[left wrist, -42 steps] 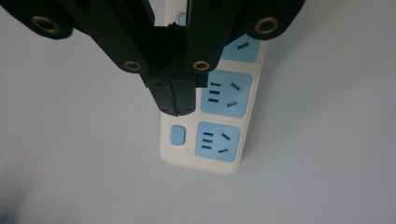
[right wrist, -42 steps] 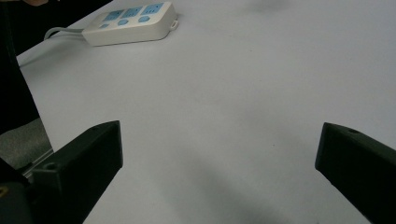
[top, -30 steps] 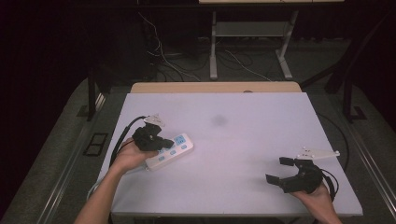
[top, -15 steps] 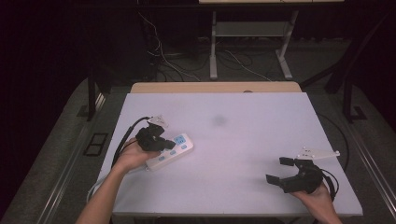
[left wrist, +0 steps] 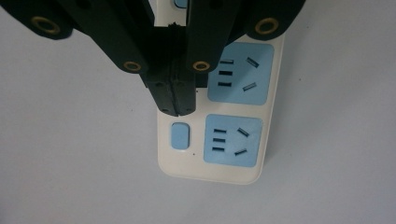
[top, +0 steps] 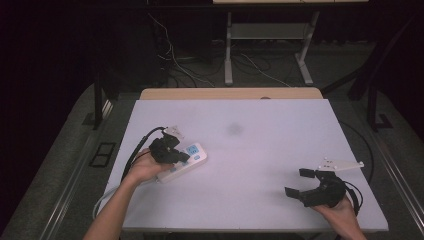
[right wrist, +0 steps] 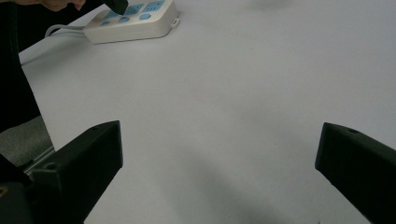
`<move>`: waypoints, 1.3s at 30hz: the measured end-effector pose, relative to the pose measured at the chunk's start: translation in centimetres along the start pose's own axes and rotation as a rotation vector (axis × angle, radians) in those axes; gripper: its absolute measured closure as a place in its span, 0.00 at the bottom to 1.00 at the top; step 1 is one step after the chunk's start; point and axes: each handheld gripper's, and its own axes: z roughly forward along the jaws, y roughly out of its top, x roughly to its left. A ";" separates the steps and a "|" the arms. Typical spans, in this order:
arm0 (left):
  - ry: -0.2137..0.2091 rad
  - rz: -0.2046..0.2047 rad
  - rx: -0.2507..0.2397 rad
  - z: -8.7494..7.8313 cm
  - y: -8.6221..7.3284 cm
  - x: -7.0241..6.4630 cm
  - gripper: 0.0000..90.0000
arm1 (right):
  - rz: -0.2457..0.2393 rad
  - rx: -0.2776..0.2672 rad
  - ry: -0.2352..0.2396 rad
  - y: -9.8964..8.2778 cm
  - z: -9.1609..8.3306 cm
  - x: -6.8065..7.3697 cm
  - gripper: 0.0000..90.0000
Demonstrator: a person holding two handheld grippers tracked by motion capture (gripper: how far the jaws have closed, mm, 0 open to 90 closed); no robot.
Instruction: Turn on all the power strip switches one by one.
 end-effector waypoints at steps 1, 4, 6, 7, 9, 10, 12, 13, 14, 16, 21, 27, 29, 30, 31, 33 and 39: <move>0.004 0.003 0.008 0.0 0.0 0.0 0.99 | 0.000 0.000 0.000 0.0 0.0 0.0 0.01; 0.006 0.007 0.020 0.1 -0.1 0.0 0.99 | 0.001 0.000 0.000 0.0 0.0 0.0 0.01; 0.004 0.000 0.011 0.2 -0.2 0.0 0.99 | 0.000 0.000 0.001 0.0 0.0 0.0 0.01; 0.002 -0.001 0.008 0.2 -0.2 0.1 0.99 | -0.001 0.001 0.001 0.0 0.0 0.0 0.01; -0.005 -0.001 0.010 0.1 -0.3 0.1 0.99 | -0.001 0.000 -0.001 0.0 0.0 0.0 0.01; -0.009 -0.002 0.015 0.1 -0.3 0.1 0.99 | 0.000 0.000 -0.002 0.0 0.0 0.0 0.01; -0.009 -0.003 0.016 0.2 -0.3 0.1 0.99 | -0.004 -0.005 -0.006 0.0 0.0 0.0 0.01; -0.009 -0.005 0.015 0.2 -0.3 0.1 0.99 | -0.005 -0.007 -0.007 0.0 -0.1 0.0 0.01; -0.008 -0.004 0.019 0.2 -0.2 0.1 0.99 | -0.003 -0.008 -0.007 0.0 -0.1 0.1 0.01; -0.010 -0.010 0.018 0.3 -0.3 0.1 0.99 | -0.003 -0.009 -0.008 0.0 -0.1 0.0 0.01; -0.017 -0.025 0.015 0.4 -0.4 0.2 1.00 | -0.007 -0.010 -0.009 0.0 -0.2 0.1 0.01; -0.019 -0.045 -0.002 0.4 -0.7 0.3 1.00 | -0.011 -0.015 -0.012 0.0 -0.3 0.2 0.01; -0.013 -0.052 -0.001 0.5 -0.7 0.2 1.00 | -0.010 -0.016 -0.013 0.1 -0.4 0.2 0.01; -0.021 -0.056 0.004 0.5 -0.7 0.2 1.00 | -0.011 -0.017 -0.013 0.1 -0.4 0.2 0.01; -0.023 -0.064 0.003 0.5 -0.8 0.2 1.00 | -0.015 -0.018 -0.014 0.1 -0.4 0.2 0.01; -0.021 -0.059 -0.004 0.5 -0.9 0.2 1.00 | -0.019 -0.021 -0.016 0.1 -0.5 0.2 0.01; -0.018 -0.058 -0.010 0.5 -0.9 0.2 1.00 | -0.011 -0.020 -0.014 0.0 -0.6 0.0 0.01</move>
